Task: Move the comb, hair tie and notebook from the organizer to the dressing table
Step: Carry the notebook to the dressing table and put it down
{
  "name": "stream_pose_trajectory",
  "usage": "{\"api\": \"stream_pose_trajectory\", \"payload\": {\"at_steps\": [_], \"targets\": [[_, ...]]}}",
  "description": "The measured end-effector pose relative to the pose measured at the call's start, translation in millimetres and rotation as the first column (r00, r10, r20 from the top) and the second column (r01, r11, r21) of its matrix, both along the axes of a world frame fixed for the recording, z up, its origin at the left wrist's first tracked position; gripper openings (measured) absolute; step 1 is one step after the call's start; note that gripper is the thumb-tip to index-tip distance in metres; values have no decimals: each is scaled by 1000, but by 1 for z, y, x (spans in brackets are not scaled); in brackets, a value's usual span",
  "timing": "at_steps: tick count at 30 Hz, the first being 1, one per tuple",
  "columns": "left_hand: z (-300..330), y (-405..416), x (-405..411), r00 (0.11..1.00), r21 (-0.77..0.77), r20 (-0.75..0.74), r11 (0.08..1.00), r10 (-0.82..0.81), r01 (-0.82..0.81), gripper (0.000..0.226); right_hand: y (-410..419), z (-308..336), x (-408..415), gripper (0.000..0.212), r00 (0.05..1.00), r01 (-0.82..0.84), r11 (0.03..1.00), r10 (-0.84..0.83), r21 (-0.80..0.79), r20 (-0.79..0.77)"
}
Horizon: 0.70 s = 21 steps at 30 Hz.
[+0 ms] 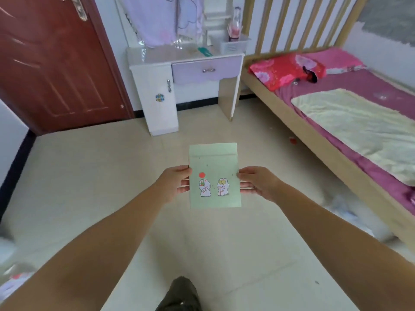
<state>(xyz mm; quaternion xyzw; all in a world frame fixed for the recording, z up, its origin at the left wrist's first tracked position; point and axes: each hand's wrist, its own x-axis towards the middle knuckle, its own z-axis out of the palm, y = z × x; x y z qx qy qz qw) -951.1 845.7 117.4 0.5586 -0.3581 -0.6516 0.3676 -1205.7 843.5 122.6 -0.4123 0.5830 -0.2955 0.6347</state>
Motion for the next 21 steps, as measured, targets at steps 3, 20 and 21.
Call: {"api": "stream_pose_trajectory", "payload": {"at_steps": [3,20,21], "targets": [[-9,-83,32,997,-24,14,997,70,-70,13,-100,-8,33,23,998,-63,997,63,-41,-8],[5,-583,100,995,-70,88,997,39,-33,16,-593,0,104,8,999,15,994,-18,-112,-31],[2,-613,99,995,-72,86,997,48,-42,14,-624,-1,104,8,999,17,994,-20,-112,-28]]}}
